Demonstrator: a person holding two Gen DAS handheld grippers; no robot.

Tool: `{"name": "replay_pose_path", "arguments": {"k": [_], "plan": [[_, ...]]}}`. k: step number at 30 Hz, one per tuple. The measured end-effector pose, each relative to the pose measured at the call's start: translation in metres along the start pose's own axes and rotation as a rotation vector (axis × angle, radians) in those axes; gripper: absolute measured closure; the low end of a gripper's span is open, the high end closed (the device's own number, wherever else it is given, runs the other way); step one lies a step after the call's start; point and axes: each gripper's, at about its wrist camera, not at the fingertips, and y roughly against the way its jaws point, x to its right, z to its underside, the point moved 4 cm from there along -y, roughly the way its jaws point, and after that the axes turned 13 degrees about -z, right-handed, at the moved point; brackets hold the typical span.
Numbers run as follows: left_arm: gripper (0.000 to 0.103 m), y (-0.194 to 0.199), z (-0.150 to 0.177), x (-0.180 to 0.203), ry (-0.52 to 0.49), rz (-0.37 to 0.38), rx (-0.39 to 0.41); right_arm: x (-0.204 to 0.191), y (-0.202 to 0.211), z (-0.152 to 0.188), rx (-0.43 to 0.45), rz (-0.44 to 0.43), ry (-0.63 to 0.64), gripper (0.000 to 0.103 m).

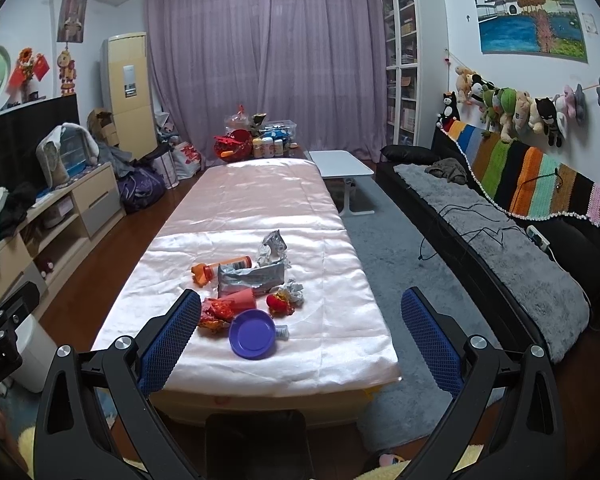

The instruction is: Collect trash

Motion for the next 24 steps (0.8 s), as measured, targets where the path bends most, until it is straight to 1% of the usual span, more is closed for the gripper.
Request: {"name": "replay_pose_path", "arguments": {"k": [5,8,11,14,16,21,24], "plan": [[0.008,-0.005,0.002,-0.009,-0.001,-0.002,-0.004,0.003,-0.001,-0.001,-0.003,0.002,-0.005,0.003],[0.008,-0.013,0.004,-0.012,0.003,-0.005,-0.014,0.007,-0.006,-0.002,-0.004,0.000,-0.011,0.003],[0.008,-0.029,0.007,-0.015,0.004,-0.010,-0.037,0.010,-0.016,-0.003,-0.016,-0.017,-0.016,0.003],[0.008,-0.046,0.009,-0.007,-0.022,-0.018,-0.056,0.015,-0.033,0.001,-0.044,-0.012,-0.014,0.003],[0.008,-0.059,0.011,-0.003,-0.045,-0.020,-0.071,0.020,-0.049,0.007,-0.084,-0.035,-0.031,0.003],[0.008,-0.103,0.028,0.010,-0.089,-0.033,-0.153,0.024,-0.087,0.025,-0.163,-0.045,-0.038,0.003],[0.008,-0.131,0.041,0.015,-0.103,-0.027,-0.214,0.022,-0.109,0.036,-0.203,-0.059,-0.019,0.007]]}}
